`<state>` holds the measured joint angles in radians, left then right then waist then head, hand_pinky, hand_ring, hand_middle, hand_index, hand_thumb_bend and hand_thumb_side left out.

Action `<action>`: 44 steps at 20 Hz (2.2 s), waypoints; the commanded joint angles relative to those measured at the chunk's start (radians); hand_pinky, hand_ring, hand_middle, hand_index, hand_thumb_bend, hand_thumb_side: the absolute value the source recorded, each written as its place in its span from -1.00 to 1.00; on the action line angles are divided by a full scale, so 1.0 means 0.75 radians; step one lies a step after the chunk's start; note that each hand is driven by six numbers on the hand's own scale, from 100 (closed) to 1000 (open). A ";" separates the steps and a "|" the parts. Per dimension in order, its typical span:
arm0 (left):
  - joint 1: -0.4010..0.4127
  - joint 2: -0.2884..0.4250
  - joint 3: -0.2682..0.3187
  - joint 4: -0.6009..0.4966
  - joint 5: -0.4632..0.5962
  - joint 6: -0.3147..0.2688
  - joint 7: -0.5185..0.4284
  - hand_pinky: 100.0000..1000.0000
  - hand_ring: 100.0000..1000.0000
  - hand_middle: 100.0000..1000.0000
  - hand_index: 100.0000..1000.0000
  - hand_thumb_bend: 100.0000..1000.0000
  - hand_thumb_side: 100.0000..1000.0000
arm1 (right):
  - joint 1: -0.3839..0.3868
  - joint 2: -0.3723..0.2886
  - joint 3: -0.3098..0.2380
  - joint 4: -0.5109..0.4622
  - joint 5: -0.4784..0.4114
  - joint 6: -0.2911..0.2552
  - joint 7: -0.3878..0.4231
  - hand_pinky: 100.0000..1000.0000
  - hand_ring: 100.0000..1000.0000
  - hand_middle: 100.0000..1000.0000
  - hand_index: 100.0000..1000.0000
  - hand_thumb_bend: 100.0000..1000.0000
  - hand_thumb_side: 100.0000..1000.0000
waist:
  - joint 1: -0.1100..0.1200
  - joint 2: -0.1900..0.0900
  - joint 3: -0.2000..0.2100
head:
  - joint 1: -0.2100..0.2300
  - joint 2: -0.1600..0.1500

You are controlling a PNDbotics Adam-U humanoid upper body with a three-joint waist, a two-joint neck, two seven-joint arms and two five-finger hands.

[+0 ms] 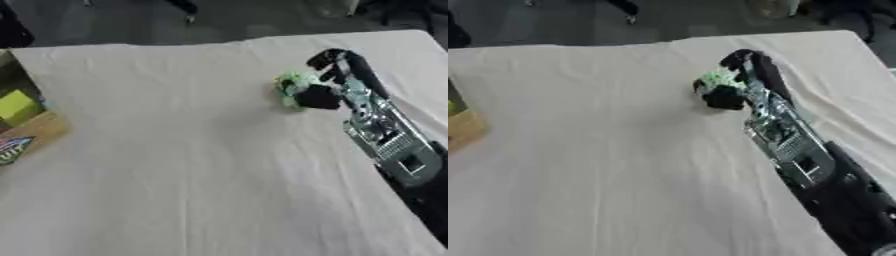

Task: Pick up the objects with one hand, pass them to the other hand, and then place them into the box on the other side of the table.

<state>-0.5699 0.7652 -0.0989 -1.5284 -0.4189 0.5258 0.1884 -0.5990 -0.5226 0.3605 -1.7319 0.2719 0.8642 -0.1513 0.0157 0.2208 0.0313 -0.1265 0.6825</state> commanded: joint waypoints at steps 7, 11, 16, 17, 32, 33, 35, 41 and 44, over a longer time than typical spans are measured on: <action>0.014 0.057 0.011 -0.063 0.011 -0.004 0.003 0.19 0.45 0.30 0.60 -0.69 -0.04 | -0.056 0.013 -0.002 0.155 0.099 0.057 0.074 0.63 0.49 0.48 0.54 -0.09 -0.73 | 0.003 -0.030 -0.001 | -0.031 -0.004; 0.024 0.056 0.013 -0.061 0.016 0.001 0.005 0.19 0.45 0.30 0.59 -0.70 -0.03 | -0.087 0.028 0.003 0.226 0.154 0.057 0.080 0.66 0.52 0.51 0.57 -0.02 -0.78 | 0.002 -0.031 0.000 | -0.040 -0.008; 0.029 0.053 0.011 -0.056 0.019 0.005 0.006 0.19 0.45 0.30 0.59 -0.71 -0.02 | -0.126 0.057 0.007 0.311 0.272 0.057 0.106 0.69 0.57 0.53 0.60 0.08 -0.86 | 0.003 -0.031 0.002 | -0.051 -0.013; 0.030 0.052 0.011 -0.055 0.020 0.005 0.007 0.19 0.45 0.30 0.59 -0.71 -0.02 | -0.134 0.066 0.005 0.329 0.299 0.057 0.114 0.70 0.57 0.54 0.60 0.11 -0.86 | 0.003 -0.032 0.002 | -0.054 -0.013; 0.051 0.061 0.011 -0.041 0.021 0.014 0.006 0.18 0.45 0.30 0.58 -0.72 -0.01 | -0.309 0.012 0.020 0.425 0.444 0.057 0.447 0.76 0.65 0.62 0.67 0.08 -0.76 | -0.008 -0.044 -0.007 | -0.044 0.007; 0.052 0.061 0.011 -0.039 0.021 0.015 0.006 0.18 0.45 0.30 0.58 -0.72 -0.01 | -0.320 0.011 0.022 0.443 0.439 0.057 0.484 0.76 0.65 0.62 0.67 0.08 -0.76 | -0.008 -0.044 -0.008 | -0.043 0.007; 0.056 0.063 0.011 -0.034 0.021 0.016 0.006 0.18 0.45 0.30 0.58 -0.71 -0.01 | -0.334 0.007 0.018 0.469 0.413 0.057 0.554 0.75 0.65 0.62 0.66 0.07 -0.74 | -0.010 -0.044 -0.009 | -0.041 0.009; 0.064 0.064 0.015 -0.023 0.025 0.021 0.003 0.18 0.44 0.29 0.58 -0.71 0.00 | -0.339 -0.017 -0.008 0.478 0.352 0.057 0.634 0.72 0.64 0.60 0.66 0.00 -0.56 | -0.012 -0.043 -0.012 | -0.032 0.011; 0.063 0.063 0.014 -0.020 0.025 0.022 0.002 0.18 0.44 0.29 0.58 -0.71 0.00 | -0.346 -0.024 -0.019 0.456 0.340 0.057 0.624 0.70 0.61 0.58 0.63 -0.03 -0.52 | -0.010 -0.045 -0.012 | -0.021 0.022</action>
<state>-0.5112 0.7731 -0.1017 -1.5364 -0.4052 0.5409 0.1892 -0.8364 -0.5071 0.3621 -1.3680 0.5337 0.8932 0.3031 0.0054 0.2118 0.0219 -0.1473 0.6935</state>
